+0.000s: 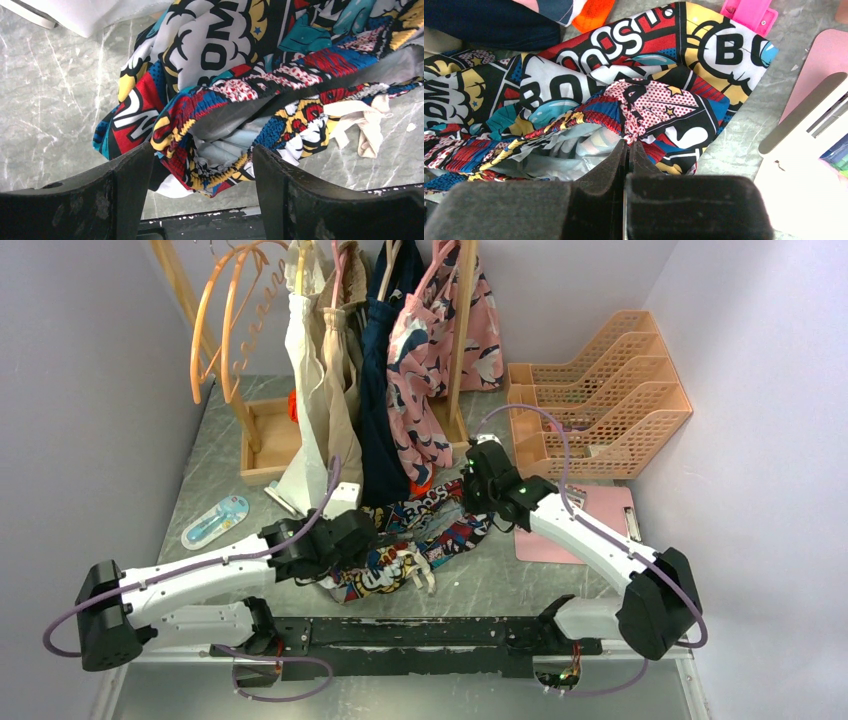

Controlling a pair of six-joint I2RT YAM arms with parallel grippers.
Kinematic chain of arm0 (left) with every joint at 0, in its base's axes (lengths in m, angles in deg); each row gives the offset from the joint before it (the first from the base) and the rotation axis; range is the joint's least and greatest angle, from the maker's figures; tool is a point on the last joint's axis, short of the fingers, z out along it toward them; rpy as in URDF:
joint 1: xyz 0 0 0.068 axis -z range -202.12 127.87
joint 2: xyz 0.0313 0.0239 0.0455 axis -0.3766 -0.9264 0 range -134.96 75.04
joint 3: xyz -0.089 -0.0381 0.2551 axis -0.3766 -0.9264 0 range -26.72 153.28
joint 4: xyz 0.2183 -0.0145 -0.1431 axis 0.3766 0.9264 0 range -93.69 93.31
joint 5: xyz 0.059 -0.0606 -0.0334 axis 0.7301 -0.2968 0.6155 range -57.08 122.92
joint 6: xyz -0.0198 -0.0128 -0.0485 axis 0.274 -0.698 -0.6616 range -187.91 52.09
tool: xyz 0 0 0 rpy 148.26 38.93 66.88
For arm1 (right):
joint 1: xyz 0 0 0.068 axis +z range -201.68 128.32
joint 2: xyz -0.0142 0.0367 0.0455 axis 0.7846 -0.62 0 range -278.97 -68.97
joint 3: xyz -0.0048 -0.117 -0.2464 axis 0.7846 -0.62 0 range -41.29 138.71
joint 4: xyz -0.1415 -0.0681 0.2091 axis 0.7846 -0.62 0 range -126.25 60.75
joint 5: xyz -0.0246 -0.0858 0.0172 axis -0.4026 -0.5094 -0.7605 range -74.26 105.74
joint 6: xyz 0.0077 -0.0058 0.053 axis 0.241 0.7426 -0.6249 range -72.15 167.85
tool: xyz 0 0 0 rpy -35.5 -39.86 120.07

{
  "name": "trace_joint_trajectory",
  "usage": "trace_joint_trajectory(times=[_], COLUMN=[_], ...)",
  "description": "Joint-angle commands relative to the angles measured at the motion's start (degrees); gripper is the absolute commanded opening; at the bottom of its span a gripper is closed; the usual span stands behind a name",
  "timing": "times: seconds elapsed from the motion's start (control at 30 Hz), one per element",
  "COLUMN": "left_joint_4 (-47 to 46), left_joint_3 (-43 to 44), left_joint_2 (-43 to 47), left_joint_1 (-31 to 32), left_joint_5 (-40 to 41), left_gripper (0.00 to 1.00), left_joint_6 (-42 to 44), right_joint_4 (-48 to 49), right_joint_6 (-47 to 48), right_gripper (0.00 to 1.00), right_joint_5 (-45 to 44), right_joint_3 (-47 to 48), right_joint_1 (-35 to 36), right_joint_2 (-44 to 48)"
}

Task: Place the shorts on the hanger
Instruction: Adjust the shorts at the center of the board.

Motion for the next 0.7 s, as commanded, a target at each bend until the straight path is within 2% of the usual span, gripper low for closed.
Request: trace_joint_trajectory(times=[0.0,0.23,0.4,0.67], left_joint_4=[-4.00,-8.12,-10.08,-8.90], left_joint_3=[-0.73,-1.49,-2.64,-2.50], left_joint_2=[0.74,1.80,0.10,-2.10], left_joint_1=[-3.06,-7.88,-9.18,-9.87], left_joint_5=[-3.21,-6.96,-10.17,-9.26], left_gripper=[0.76,0.72,0.56,0.39], left_joint_6=[6.56,12.61,14.36,13.28], right_joint_4=[-0.71,-0.95,-1.12,-1.92], right_joint_6=[1.47,1.73,1.62,1.54], right_gripper=[0.00,0.00,0.00,0.00], right_joint_5=[0.06,0.40,0.41,0.48], right_joint_3=[-1.23,-2.75,-3.33,-2.44], right_joint_1=[0.23,0.18,0.22,0.25], right_joint_2=[1.98,4.00,5.03,6.54])
